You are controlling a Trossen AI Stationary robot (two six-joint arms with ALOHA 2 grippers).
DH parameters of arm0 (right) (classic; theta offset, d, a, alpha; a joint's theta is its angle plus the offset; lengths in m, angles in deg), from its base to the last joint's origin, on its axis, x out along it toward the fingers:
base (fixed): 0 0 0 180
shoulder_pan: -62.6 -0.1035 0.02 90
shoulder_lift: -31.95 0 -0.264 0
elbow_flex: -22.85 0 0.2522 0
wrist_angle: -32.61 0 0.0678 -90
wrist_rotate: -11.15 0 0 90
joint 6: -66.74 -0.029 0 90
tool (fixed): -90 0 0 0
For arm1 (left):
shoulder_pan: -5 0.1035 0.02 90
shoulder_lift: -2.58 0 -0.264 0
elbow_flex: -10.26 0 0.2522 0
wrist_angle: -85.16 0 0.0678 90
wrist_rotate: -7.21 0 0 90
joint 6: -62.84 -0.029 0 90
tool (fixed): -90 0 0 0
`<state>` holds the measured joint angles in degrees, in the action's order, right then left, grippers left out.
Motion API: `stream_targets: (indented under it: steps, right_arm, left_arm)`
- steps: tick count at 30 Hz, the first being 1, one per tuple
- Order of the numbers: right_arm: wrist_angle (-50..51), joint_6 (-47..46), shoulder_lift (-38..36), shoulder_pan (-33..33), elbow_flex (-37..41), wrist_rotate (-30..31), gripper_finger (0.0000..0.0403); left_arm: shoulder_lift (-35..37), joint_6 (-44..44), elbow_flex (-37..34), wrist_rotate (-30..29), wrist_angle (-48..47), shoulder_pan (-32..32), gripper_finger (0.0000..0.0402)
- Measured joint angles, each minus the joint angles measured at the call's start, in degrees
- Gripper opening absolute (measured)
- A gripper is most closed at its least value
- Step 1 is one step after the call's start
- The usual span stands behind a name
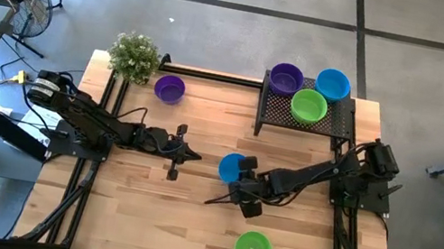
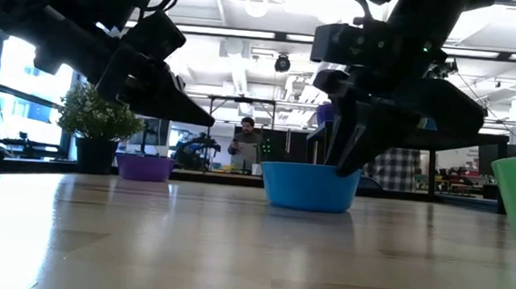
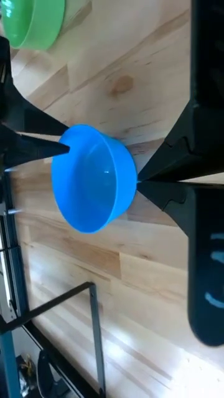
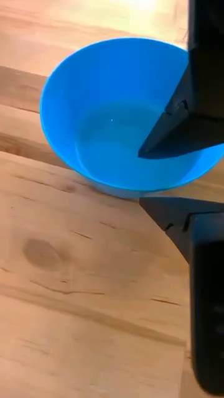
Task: Pick & Place Mini bowls
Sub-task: Stack the blue bowl on the other blue bowls on the shelf
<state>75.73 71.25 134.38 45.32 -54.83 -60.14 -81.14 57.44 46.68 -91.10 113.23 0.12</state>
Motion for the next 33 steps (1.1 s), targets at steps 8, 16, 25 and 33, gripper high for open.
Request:
stream_targets:
  steps: [8,16,25,33]
  right_arm:
    - [-1.68,0.57,1.61,2.71,0.00,-4.82,0.0053]
    - [-2.68,1.13,2.38,3.41,0.00,-5.22,0.0022]
    - [1.92,1.96,-0.84,2.56,0.00,-3.54,0.0004]
    - [11.67,-4.56,-14.24,0.95,-0.84,-2.28,0.0003]
  left_arm:
    - [0.00,-0.01,0.04,-0.22,-0.17,0.00,0.0000]
    - [0.00,0.03,0.04,-0.42,-0.92,0.00,0.0000]
    - [0.00,0.10,0.04,-0.40,-0.90,0.00,0.0000]
    - [0.00,0.20,0.04,-0.38,-0.90,0.00,0.0000]
